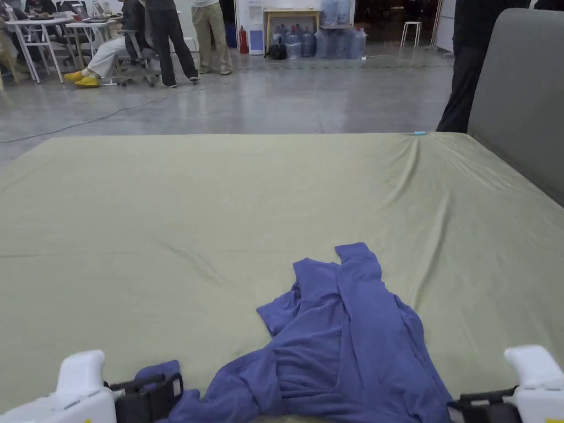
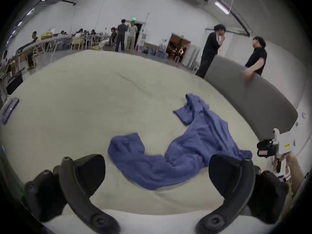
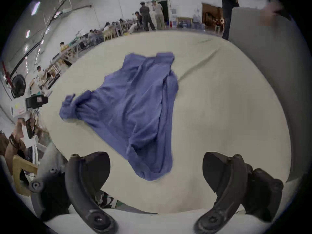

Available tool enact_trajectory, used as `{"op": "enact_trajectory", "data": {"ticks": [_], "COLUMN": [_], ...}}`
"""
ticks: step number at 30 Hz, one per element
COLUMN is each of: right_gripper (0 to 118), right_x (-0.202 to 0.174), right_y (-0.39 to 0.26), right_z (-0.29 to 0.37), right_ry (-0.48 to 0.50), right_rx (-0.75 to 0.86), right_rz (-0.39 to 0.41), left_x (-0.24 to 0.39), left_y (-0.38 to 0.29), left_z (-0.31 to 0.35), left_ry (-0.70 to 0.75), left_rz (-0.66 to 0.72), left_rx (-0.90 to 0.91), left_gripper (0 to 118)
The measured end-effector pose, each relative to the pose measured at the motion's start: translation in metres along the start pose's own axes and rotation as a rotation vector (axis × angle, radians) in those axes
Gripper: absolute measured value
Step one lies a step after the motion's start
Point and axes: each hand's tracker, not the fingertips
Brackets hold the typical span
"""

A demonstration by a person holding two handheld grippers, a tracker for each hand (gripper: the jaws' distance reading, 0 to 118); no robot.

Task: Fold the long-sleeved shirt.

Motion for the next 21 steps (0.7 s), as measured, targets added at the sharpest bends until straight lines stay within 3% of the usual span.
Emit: {"op": "enact_trajectory", "data": {"ticks": [2, 3, 4, 5, 6, 8, 12, 13, 14, 15, 16, 21], "right_gripper": [104, 81, 54, 22, 0, 0, 0, 0, 0, 0, 0, 0], "right_x": [0.001, 0.000, -0.001, -0.003, -0.005, -0.011, -0.016, -0.017, -0.017, -0.017, -0.016, -0.016], "right_y": [0.005, 0.006, 0.004, 0.004, 0.003, 0.001, -0.001, 0.000, 0.000, 0.001, 0.001, -0.001], "right_z": [0.010, 0.013, 0.012, 0.010, 0.007, 0.001, 0.000, 0.001, 0.001, 0.001, -0.001, -0.005], "right_ry": [0.000, 0.010, 0.012, 0.009, 0.007, 0.007, 0.026, 0.034, 0.036, 0.037, 0.036, 0.040], "right_rx": [0.013, 0.025, 0.031, 0.029, 0.021, 0.006, -0.003, 0.000, 0.001, -0.001, -0.003, -0.012], "right_rz": [-0.036, -0.042, -0.042, -0.039, -0.036, -0.032, -0.022, -0.021, -0.021, -0.022, -0.022, -0.031], "left_x": [0.002, 0.001, 0.002, 0.007, 0.010, 0.015, 0.015, 0.011, 0.010, 0.008, 0.005, -0.012], "left_y": [0.008, 0.012, 0.013, 0.011, 0.011, 0.009, 0.006, 0.007, 0.008, 0.008, 0.008, -0.002], "left_z": [0.007, 0.008, 0.009, 0.009, 0.005, -0.007, -0.023, -0.026, -0.031, -0.040, -0.051, -0.092], "left_ry": [0.011, 0.009, -0.002, -0.001, 0.013, 0.065, 0.069, 0.077, 0.099, 0.147, 0.162, 0.223], "left_rz": [0.027, 0.040, 0.042, 0.036, 0.010, -0.036, 0.011, 0.011, 0.009, 0.010, 0.017, 0.031], "left_rx": [-0.008, -0.017, -0.003, 0.000, -0.004, -0.058, -0.049, -0.042, -0.044, -0.076, -0.130, -0.250], "left_gripper": [116, 103, 75, 34, 0, 0, 0, 14, 54, 103, 112, 109]}}
